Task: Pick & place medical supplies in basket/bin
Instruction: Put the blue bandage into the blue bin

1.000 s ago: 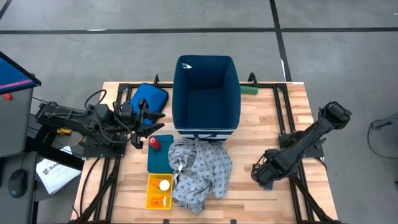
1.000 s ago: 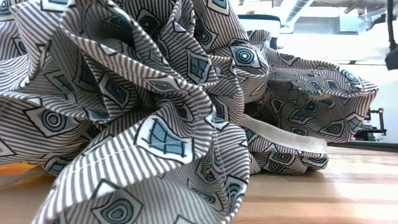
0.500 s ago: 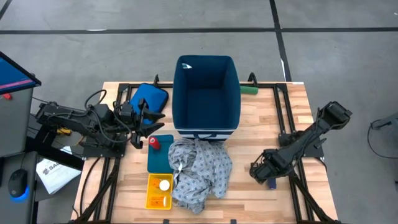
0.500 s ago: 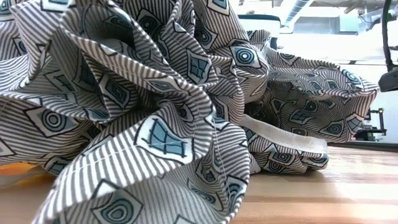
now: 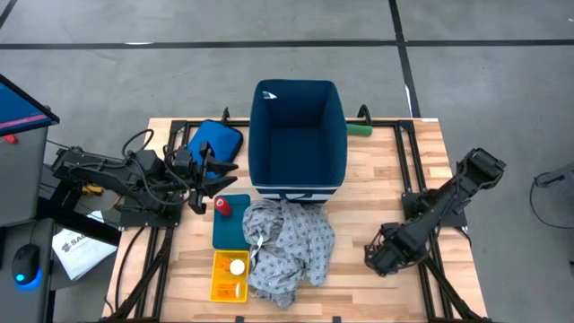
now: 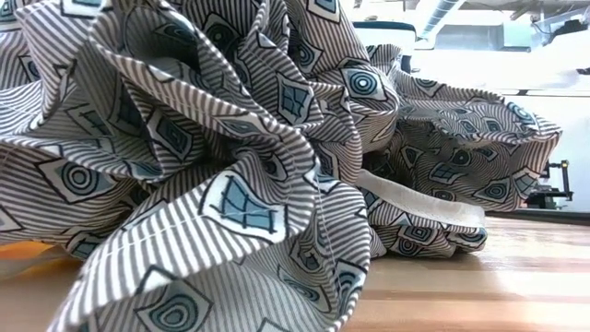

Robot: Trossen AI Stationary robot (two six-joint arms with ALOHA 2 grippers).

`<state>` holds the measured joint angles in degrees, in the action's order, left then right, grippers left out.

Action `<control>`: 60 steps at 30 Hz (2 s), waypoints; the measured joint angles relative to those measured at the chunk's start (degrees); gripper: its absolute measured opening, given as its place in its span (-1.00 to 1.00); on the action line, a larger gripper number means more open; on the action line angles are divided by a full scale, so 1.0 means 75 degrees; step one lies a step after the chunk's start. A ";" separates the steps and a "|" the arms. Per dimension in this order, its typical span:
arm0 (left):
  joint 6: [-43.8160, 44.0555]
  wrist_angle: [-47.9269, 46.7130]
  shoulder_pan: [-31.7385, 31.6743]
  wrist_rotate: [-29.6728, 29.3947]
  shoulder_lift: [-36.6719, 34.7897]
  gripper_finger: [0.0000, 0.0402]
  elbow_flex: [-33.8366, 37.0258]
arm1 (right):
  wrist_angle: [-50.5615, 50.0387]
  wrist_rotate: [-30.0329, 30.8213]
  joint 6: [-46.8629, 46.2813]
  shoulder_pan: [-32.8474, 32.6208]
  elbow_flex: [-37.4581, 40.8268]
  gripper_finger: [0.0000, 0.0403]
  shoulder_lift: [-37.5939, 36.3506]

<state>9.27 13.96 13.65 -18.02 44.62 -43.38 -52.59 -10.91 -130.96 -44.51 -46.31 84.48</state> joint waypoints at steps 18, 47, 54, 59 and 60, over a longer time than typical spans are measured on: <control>0.0030 -0.0004 0.0000 0.0003 0.0075 -0.29 0.0000 | -0.0413 0.1046 0.0349 -0.1468 -0.1534 0.24 0.1368; 0.0692 0.0958 0.0000 0.0312 0.0857 -0.30 0.0003 | -0.1389 0.3056 0.0288 -0.2006 -0.2863 0.24 0.2527; 0.0695 0.0957 0.0042 0.0308 0.0860 -0.30 0.0003 | -0.0776 0.3041 0.0264 -0.2035 -0.2352 0.24 0.2527; 0.0692 0.1026 0.0166 0.0303 0.0857 -0.30 0.0003 | -0.0695 0.3055 0.0137 -0.1994 -0.2110 0.24 0.2527; 0.0692 0.1023 0.0188 0.0303 0.0860 -0.30 0.0003 | -0.0686 0.3052 0.0136 -0.1976 -0.2064 0.24 0.2527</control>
<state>14.46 21.63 15.06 -15.75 51.07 -43.35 -57.73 11.99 -129.94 -59.33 -61.79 103.44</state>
